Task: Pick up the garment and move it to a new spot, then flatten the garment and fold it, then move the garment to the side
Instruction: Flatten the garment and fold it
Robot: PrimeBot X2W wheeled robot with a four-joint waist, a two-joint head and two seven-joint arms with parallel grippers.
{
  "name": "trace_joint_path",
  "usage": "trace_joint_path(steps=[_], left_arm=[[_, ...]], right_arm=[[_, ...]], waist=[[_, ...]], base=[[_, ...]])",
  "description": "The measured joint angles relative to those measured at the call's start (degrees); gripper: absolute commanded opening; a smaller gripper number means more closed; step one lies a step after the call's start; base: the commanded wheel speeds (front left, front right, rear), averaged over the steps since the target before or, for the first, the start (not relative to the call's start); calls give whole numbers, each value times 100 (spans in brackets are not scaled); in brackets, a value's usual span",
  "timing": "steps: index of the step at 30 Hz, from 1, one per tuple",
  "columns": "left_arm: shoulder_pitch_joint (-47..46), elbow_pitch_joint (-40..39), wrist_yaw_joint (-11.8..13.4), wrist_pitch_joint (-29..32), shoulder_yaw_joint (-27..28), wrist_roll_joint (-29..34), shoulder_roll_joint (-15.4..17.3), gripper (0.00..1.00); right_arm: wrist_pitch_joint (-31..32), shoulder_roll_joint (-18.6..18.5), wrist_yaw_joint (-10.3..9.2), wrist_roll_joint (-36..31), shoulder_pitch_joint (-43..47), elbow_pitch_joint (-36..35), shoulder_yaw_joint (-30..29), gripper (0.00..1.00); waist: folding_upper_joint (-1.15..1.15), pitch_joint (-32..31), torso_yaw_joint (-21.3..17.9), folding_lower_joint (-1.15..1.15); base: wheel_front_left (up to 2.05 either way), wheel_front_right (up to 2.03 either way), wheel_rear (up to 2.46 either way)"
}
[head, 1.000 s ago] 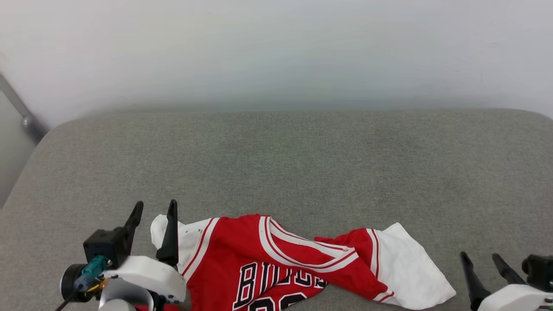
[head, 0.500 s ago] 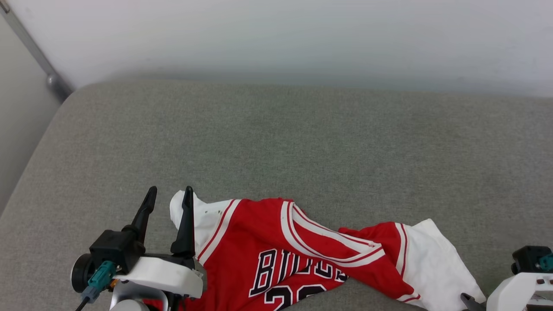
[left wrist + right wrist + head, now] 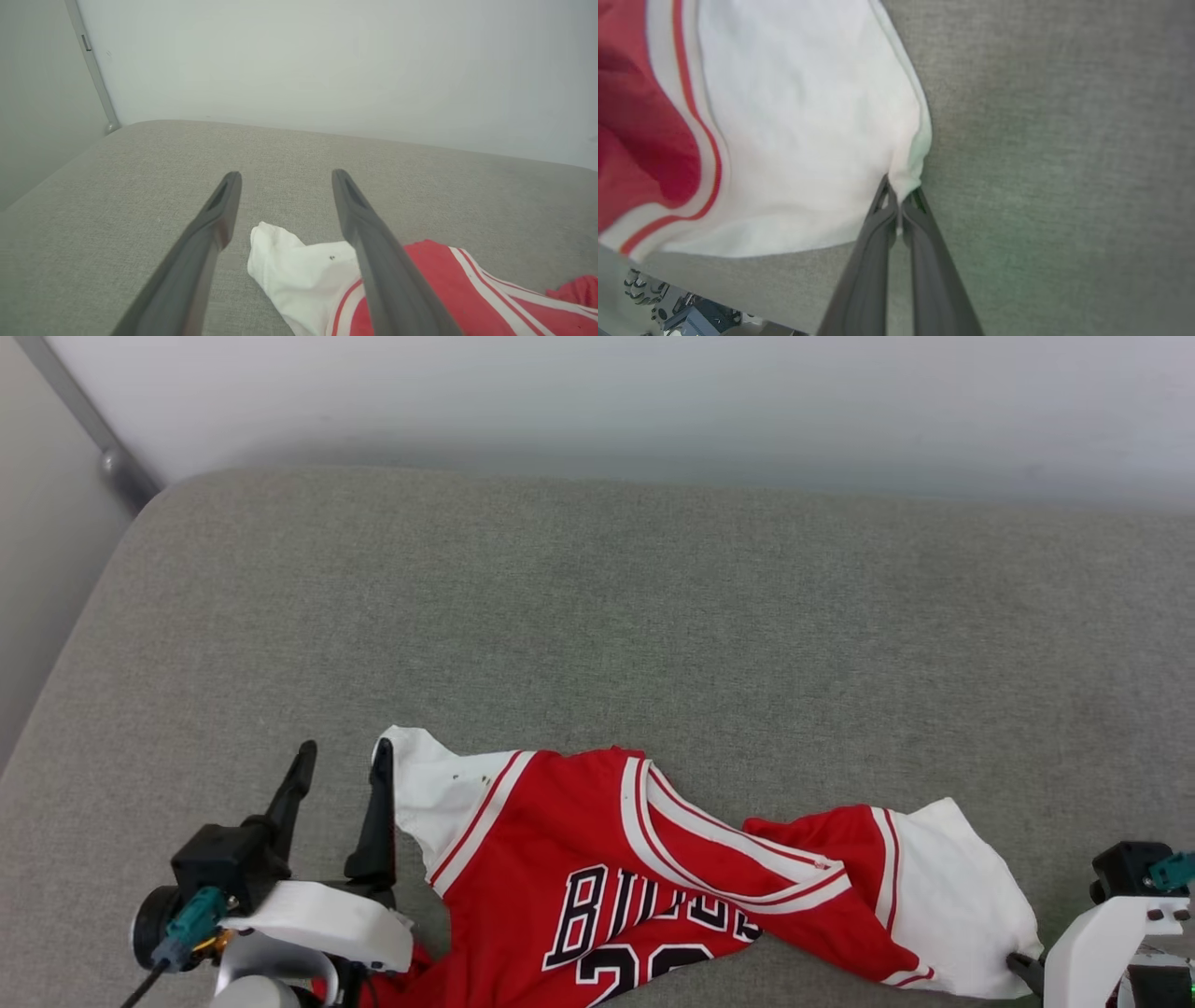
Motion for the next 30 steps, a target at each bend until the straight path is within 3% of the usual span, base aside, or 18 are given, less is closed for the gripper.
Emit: trace_joint_path(steps=[6, 12, 18, 26, 27, 28, 30], left_arm=[[-151, 293, -272, 563, 200, -393, 368, 100], [-920, 887, -936, 1797, 199, -981, 821, 100], [-1670, 1615, -1638, 3200, -90, -1514, 1013, 100], [-2269, 2412, -1971, 4762, -394, -1983, 1137, 100], [-2343, 2457, -1991, 4959, -430, -2048, 1149, 37], [-2394, 2488, -2008, 5087, -459, -2070, 1165, 6], [-2530, 2577, -2031, 5434, -536, -2123, 1188, 0]], right_arm=[[-181, -124, 0, -67, -235, -437, -144, 0], [-5, -176, 0, -174, -464, -933, -145, 0], [30, -46, 0, -232, -627, -1203, 7, 0], [-42, 113, 0, -280, -772, -1195, 164, 0], [-53, 115, 0, -282, -777, -1177, 164, 0], [-64, 119, 0, -297, -794, -1158, 172, 0], [-71, 114, 0, -299, -815, -1133, 178, 0]], waist=[[0, -153, -232, 0], [0, -77, -502, 0], [0, 284, -710, 0], [0, 746, -1007, 0], [0, 784, -1034, 1], [0, 813, -1061, 0], [0, 854, -1089, 0]], base=[[0, 0, 0], [0, 0, 0], [0, 0, 0], [0, 0, 0], [0, 0, 0], [0, 0, 0], [0, 0, 0]])
